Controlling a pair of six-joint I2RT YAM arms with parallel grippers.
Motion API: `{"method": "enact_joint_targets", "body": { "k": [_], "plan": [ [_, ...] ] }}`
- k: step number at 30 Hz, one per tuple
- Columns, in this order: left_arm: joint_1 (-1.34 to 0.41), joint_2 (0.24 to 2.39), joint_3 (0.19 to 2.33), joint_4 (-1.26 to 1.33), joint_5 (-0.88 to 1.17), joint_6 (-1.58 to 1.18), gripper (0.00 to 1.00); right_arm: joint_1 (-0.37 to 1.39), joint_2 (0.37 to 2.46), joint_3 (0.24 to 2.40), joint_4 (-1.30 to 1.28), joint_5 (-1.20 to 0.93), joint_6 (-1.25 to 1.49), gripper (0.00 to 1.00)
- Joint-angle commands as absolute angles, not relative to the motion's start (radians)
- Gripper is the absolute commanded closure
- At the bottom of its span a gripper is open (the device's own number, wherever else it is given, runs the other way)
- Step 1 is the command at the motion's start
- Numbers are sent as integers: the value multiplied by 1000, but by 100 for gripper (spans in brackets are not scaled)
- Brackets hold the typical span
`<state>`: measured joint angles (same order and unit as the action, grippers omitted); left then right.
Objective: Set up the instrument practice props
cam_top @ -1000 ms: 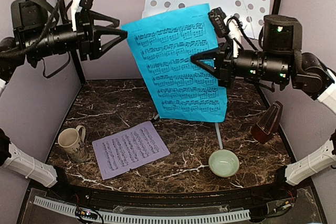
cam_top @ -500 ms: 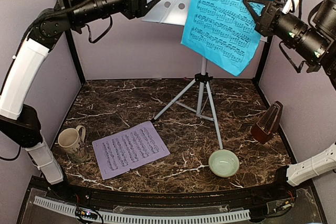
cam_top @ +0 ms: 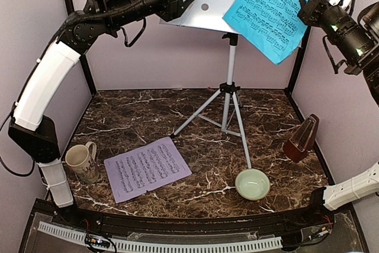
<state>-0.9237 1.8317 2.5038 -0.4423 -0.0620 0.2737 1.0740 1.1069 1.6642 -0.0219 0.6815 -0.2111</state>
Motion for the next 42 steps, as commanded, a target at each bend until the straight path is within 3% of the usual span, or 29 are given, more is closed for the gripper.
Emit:
{"method": "enact_joint_targets", "body": {
  "k": [1,21,27,42],
  "plan": [
    [-925,1851,2533,-354,-100,323,53,1060,1118,1659,72,696,-249,100],
    [-925,1952,2565,-237,-207,428,75,1013,1163,1651,115,609,-225,100],
    [-926,1953,2564,-176,-271,437,100,1001,1182,1655,127,602,-222,100],
    [-927,1841,2321,116,-156,410,100,929,1207,1635,169,506,-207,100]
  ]
}}
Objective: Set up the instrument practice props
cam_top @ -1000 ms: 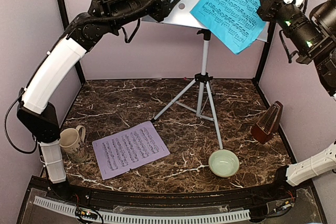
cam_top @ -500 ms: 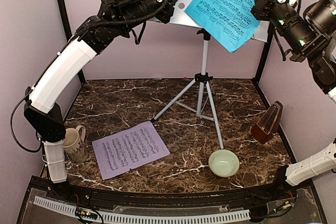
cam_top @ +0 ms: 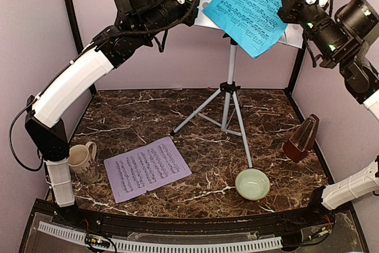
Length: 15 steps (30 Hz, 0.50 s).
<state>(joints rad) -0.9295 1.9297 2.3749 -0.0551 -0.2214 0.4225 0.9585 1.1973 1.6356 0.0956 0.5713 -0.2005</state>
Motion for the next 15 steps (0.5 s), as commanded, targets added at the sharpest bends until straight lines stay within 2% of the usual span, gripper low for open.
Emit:
{"method": "enact_joint_targets", "body": {
  "k": [1,15],
  "plan": [
    [-927,1838,2314,116,-149,410,100,920,1210,1636,179,479,-224,100],
    [-927,1761,2134,255,-147,433,100,811,1338,1791,117,306,-297,100]
  ]
}}
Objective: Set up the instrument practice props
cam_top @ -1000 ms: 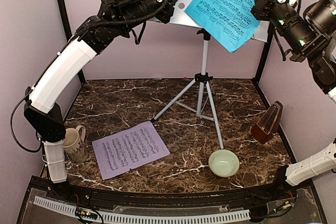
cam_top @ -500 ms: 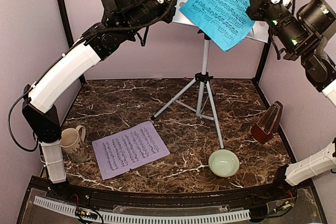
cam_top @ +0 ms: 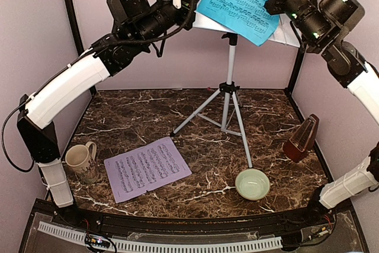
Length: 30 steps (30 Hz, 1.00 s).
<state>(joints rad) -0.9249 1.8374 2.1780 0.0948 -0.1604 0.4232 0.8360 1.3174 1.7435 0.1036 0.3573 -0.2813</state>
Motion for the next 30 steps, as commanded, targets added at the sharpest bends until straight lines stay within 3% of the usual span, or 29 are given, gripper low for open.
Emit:
{"method": "enact_joint_targets", "body": {
  "k": [1,30],
  "plan": [
    [-927,1750,2105,287,-149,433,100,805,1345,1795,118,303,-295,100],
    [-927,1696,1936,594,-219,469,100,730,1359,1809,103,351,-264,100]
  ]
}}
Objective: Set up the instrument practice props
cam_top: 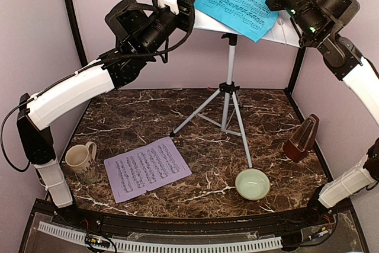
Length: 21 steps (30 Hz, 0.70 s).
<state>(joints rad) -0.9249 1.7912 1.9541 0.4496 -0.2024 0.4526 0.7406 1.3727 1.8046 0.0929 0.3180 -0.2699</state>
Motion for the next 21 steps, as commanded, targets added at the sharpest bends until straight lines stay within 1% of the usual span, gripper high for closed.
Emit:
{"method": "enact_joint_targets", "body": {
  "k": [1,4,11,16,21],
  "plan": [
    [-927,1695,1934,596,-214,473,100,729,1357,1805,107,350,-263,100],
    [-927,1691,1916,608,-188,484,100,727,1363,1807,102,310,-259,100],
    [-927,1696,1902,573,-47,523,100,727,1428,1877,91,160,-315,100],
    [-927,1701,1904,549,-1,528,100,726,1463,1919,113,85,-382,100],
    [-927,1703,1907,548,18,515,100,722,1534,2013,114,31,-475,100]
  ]
}}
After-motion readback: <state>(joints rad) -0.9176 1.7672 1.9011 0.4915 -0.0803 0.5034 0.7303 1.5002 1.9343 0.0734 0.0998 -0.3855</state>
